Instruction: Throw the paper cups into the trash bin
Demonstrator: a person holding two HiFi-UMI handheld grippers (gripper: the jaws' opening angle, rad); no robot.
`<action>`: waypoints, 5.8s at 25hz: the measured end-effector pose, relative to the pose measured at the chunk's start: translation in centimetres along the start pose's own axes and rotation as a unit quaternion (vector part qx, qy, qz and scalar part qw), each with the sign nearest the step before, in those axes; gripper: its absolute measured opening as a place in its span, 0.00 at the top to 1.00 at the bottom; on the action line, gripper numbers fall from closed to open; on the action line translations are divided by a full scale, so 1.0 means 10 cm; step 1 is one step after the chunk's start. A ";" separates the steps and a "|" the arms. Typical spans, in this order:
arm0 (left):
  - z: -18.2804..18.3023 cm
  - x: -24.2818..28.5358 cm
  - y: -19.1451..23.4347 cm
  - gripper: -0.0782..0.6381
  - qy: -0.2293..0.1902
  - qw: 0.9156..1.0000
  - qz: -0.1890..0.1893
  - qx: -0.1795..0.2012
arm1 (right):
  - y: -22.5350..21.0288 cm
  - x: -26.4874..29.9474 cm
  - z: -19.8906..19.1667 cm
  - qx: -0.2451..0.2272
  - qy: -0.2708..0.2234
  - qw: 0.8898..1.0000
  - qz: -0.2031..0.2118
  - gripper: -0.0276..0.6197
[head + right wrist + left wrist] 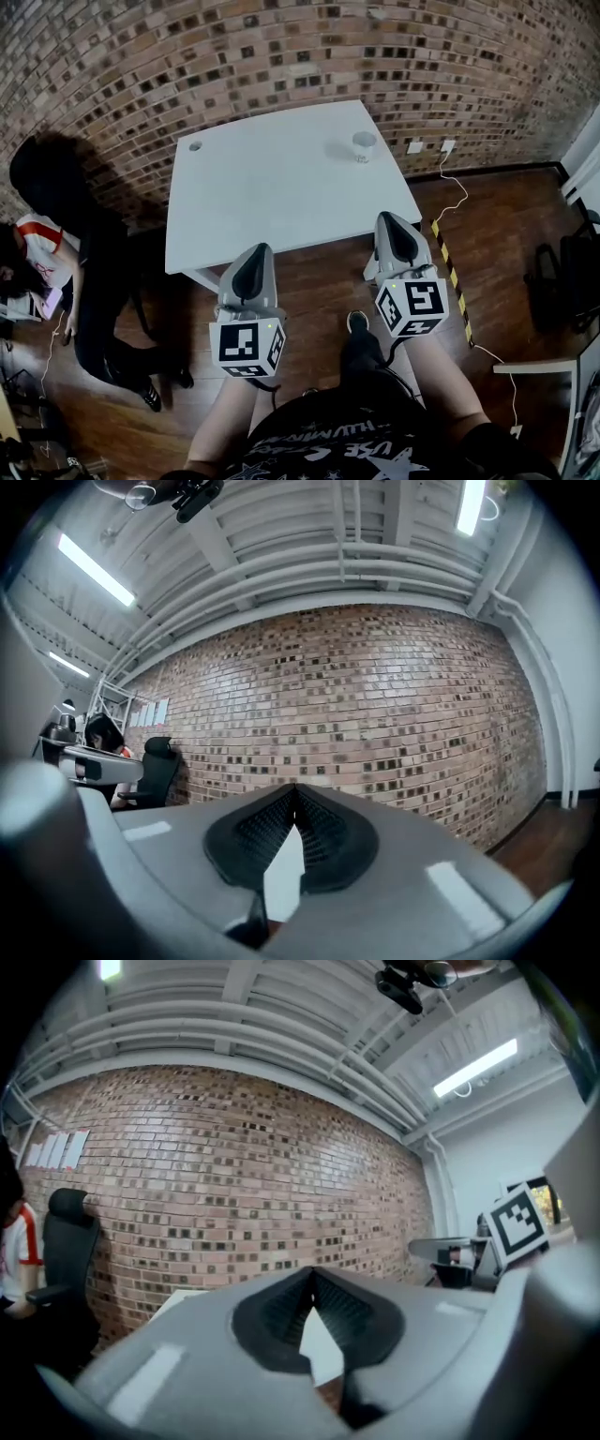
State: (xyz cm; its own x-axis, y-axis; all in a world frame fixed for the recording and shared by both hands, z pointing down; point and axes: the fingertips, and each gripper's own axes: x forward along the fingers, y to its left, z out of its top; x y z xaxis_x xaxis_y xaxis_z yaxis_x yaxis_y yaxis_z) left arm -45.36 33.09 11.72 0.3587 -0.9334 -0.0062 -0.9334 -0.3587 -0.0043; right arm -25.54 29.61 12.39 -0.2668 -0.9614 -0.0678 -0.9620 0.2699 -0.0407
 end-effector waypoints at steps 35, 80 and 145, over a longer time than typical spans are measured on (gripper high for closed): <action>-0.31 2.73 0.00 0.88 0.042 0.998 0.055 0.009 | -1.66 2.18 -0.76 0.019 0.068 0.996 0.055 0.95; -1.32 3.83 0.35 0.88 0.120 0.992 0.020 -0.036 | -1.51 2.96 -2.21 -0.024 0.214 0.975 0.052 0.22; -0.95 3.76 0.25 0.88 0.085 0.996 0.000 -0.017 | -1.28 3.05 -1.23 -0.090 0.148 0.978 0.114 0.37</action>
State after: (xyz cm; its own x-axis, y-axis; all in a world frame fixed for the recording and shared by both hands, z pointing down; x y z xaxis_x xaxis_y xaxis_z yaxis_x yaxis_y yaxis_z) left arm -34.24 -2.94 20.98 0.3556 -0.9204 0.1626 -0.9341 -0.3557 0.0289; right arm -22.08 -3.80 23.13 -0.4556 -0.8578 0.2378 -0.8625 0.4915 0.1204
